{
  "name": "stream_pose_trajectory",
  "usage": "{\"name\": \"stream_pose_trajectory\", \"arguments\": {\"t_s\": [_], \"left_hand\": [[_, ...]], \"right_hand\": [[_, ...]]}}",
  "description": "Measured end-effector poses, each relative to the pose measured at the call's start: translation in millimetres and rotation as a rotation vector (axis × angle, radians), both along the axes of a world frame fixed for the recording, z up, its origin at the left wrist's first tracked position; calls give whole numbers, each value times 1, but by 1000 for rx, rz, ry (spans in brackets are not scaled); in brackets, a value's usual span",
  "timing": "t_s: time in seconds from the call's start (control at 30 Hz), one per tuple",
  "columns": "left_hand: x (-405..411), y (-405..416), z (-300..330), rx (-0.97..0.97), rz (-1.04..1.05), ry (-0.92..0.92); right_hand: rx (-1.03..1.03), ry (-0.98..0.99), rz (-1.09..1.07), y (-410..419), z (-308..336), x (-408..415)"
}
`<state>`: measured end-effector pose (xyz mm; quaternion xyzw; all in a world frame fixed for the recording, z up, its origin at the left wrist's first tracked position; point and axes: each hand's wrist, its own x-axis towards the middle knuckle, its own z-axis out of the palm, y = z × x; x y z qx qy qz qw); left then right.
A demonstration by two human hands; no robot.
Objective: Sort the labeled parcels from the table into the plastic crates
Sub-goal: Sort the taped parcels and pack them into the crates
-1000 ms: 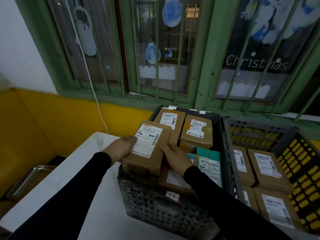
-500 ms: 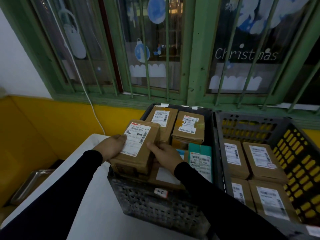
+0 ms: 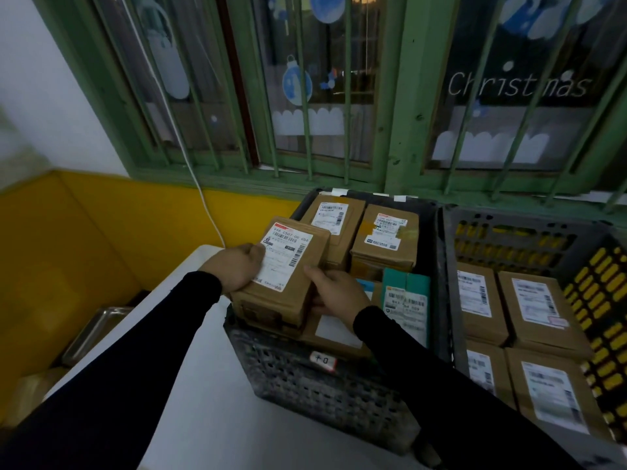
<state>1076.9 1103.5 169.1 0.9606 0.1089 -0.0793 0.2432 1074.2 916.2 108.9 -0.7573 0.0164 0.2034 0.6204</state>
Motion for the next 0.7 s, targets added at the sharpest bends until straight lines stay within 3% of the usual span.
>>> {"name": "stream_pose_trajectory", "arguments": {"t_s": [0.2, 0.47, 0.7], "left_hand": [[-1, -2, -5, 58, 0, -18], [-5, 8, -14, 17, -31, 5], [-8, 9, -11, 38, -47, 22]], "right_hand": [[115, 40, -18, -2, 3, -3], [-71, -39, -14, 4, -5, -1], [43, 35, 131, -16, 3, 5]]}}
